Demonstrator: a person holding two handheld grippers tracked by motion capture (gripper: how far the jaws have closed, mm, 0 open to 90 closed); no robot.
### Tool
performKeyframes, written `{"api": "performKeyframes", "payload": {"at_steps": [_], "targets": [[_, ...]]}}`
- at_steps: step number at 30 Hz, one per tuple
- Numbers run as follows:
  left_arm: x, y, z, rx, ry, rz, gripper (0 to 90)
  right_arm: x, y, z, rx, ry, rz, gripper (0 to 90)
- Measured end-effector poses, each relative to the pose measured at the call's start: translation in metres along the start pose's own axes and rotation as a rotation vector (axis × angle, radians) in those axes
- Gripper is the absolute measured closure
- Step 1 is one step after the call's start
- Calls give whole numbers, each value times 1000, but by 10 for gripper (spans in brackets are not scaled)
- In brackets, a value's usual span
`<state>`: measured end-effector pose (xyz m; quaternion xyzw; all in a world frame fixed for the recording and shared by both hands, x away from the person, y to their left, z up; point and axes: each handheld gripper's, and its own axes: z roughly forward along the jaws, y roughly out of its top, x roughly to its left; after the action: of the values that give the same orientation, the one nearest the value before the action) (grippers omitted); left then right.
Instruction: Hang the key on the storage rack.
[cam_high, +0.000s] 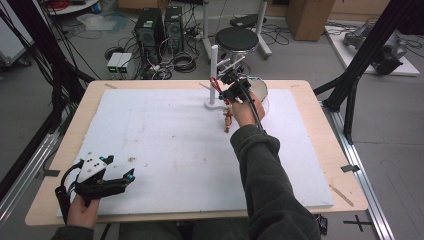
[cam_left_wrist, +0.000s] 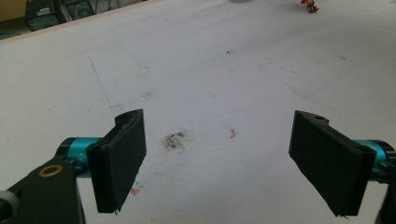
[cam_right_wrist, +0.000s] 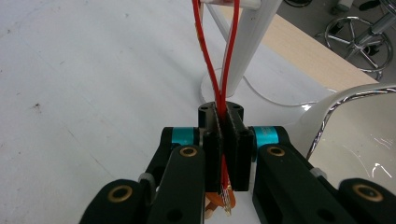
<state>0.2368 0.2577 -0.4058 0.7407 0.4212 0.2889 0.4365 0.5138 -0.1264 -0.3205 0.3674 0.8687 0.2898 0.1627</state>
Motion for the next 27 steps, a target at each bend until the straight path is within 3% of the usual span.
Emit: {"api": "performKeyframes", "payload": {"at_steps": [13,24,27], "targets": [[1,0,0,0,3,-1,194,-1,2,9,38,-4,10,869],[0,0,0,-2,4,-2,194,-2,1,13,32,16,21,853],[0,0,0,-3,6,-3,194,-2,1,13,15,26,34,802]]}}
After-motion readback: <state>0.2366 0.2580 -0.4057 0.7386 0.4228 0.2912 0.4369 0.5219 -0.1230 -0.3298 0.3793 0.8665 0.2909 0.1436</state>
